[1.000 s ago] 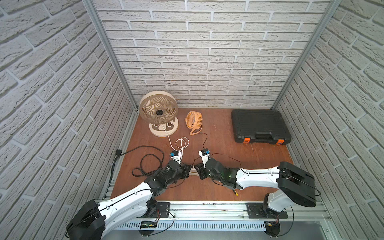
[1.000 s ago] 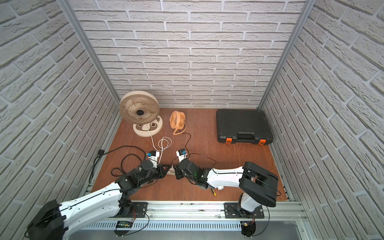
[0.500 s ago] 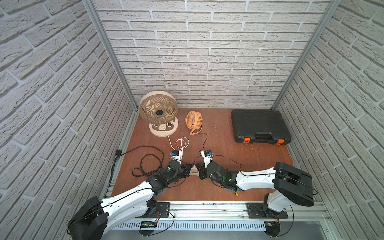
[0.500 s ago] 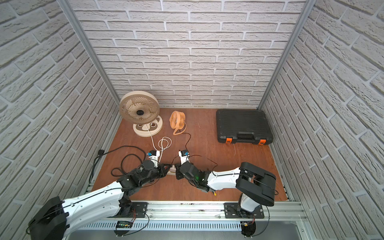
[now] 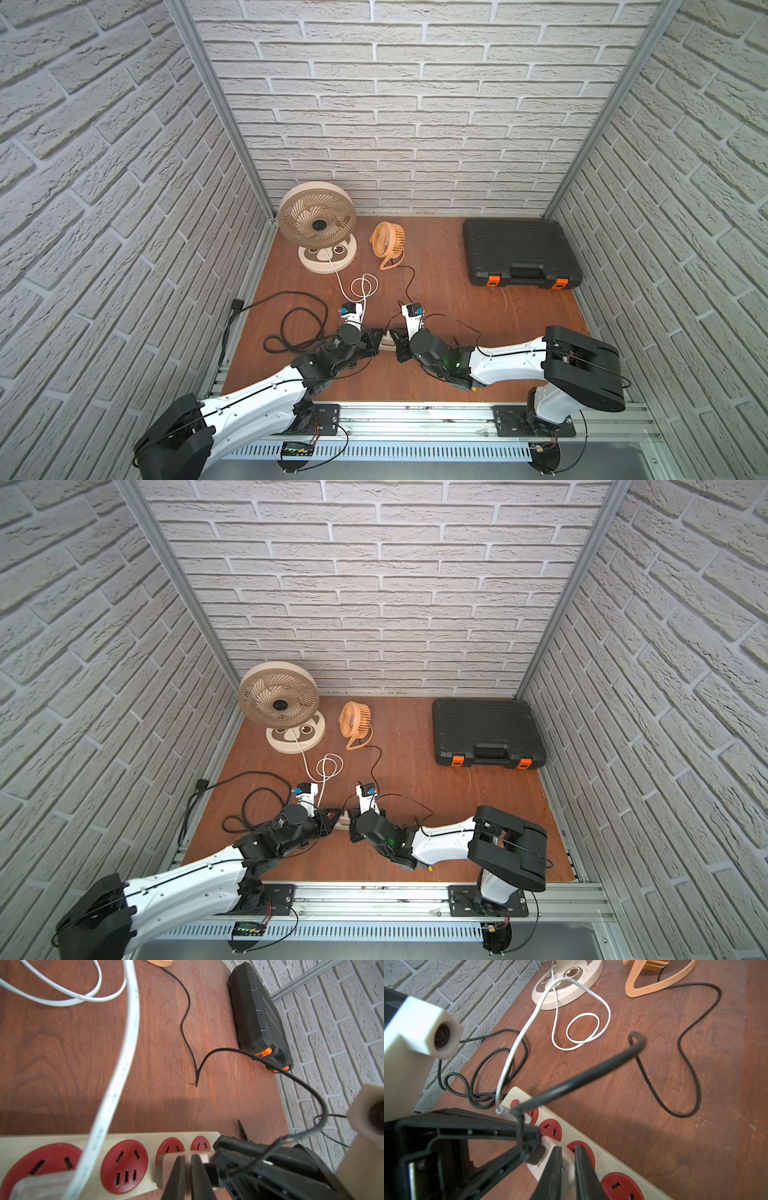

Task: Plug the desk fan into the power strip
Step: Insert the plug into the socket.

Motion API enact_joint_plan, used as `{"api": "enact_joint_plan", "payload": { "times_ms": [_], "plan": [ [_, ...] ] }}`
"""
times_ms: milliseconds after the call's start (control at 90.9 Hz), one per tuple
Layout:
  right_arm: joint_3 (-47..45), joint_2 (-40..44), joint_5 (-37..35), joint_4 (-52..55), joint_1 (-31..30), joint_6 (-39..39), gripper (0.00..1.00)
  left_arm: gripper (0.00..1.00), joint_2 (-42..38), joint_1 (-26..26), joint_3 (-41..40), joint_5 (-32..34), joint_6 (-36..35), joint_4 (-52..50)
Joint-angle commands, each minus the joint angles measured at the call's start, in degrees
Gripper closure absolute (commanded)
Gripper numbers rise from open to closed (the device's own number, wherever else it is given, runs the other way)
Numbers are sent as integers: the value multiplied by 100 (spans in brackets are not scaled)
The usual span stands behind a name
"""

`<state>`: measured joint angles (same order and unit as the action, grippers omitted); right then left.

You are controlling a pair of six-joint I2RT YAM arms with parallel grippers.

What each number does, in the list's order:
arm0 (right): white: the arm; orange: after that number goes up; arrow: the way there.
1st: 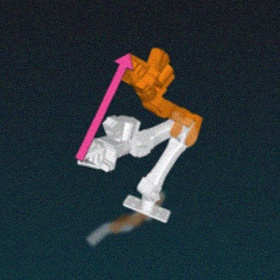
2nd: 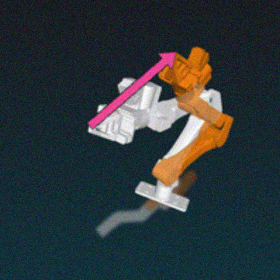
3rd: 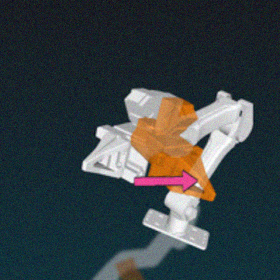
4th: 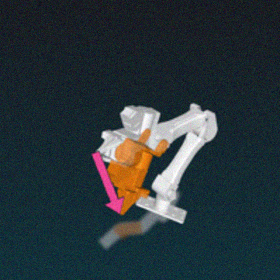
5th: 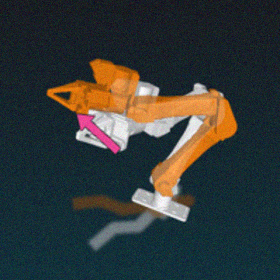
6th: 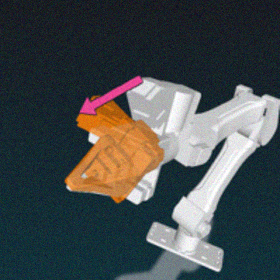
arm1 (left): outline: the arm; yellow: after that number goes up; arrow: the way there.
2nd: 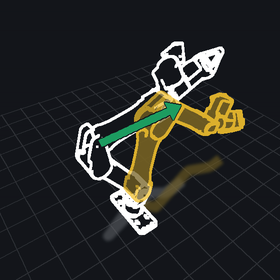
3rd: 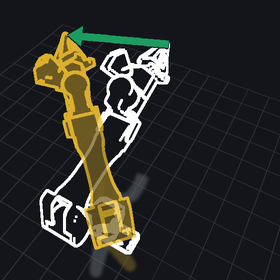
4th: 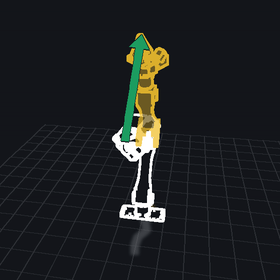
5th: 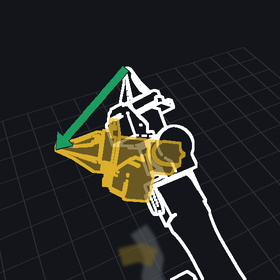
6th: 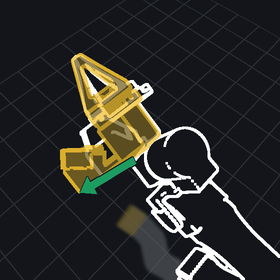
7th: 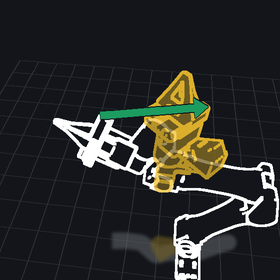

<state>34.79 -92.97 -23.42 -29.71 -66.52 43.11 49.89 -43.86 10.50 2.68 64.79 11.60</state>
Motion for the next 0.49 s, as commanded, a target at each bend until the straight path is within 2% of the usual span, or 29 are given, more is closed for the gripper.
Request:
{"api": "enact_joint_plan", "payload": {
  "times_ms": [0, 484],
  "plan": [
    [-501, -782, 2116, 2086, -711, 146, 83, 90, 110, -278, -384, -732, 62, -1079],
    [-694, -1028, 2126, 1752, -960, 404, 84, 91, 144, -437, -389, -665, 156, -1065]
  ]
}}
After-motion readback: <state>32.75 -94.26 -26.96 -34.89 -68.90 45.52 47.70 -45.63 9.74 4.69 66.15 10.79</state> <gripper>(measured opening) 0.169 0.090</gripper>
